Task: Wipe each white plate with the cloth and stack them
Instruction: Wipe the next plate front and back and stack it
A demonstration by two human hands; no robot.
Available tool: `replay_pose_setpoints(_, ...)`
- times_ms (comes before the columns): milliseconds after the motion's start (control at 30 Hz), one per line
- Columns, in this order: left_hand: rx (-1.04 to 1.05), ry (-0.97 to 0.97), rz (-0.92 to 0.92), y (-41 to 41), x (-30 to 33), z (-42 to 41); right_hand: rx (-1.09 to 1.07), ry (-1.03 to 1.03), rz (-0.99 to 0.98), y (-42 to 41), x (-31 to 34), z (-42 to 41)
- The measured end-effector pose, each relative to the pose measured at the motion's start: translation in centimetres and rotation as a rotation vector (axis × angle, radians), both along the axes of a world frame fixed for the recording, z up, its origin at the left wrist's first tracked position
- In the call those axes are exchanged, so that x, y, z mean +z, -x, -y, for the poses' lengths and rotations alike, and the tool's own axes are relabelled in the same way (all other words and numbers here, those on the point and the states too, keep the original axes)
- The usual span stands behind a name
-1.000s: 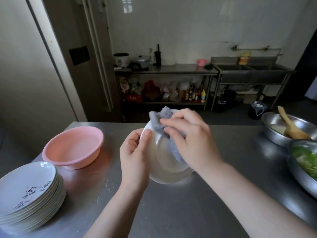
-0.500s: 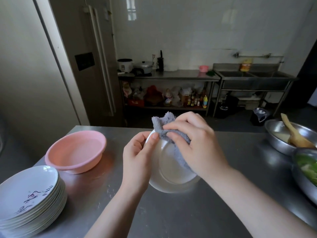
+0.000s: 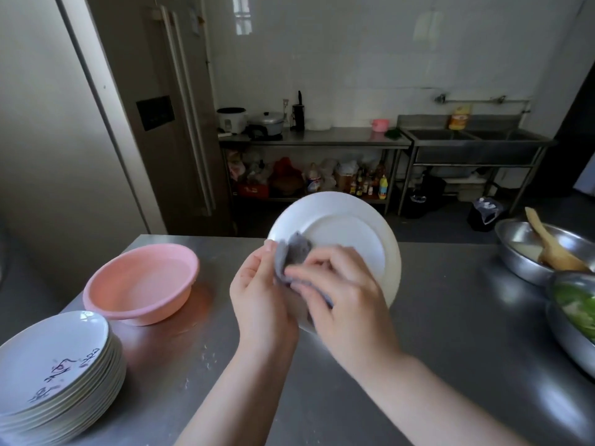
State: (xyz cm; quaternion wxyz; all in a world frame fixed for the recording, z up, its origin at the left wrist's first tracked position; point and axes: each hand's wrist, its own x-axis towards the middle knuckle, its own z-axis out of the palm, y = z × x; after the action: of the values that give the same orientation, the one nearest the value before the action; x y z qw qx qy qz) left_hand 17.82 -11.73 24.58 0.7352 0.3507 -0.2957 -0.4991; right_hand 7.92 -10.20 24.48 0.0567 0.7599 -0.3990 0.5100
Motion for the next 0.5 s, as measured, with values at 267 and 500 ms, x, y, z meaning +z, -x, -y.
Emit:
replay_pose_setpoints(267,0.029,-0.069,-0.035,-0.4,0.3,0.4,-0.065,0.118,0.029,3.8,-3.8,-0.5)
replay_pose_setpoints(500,0.072,0.033,0.172,0.3,-0.7,0.5,-0.190,0.005,0.301,5.8,0.0,1.5)
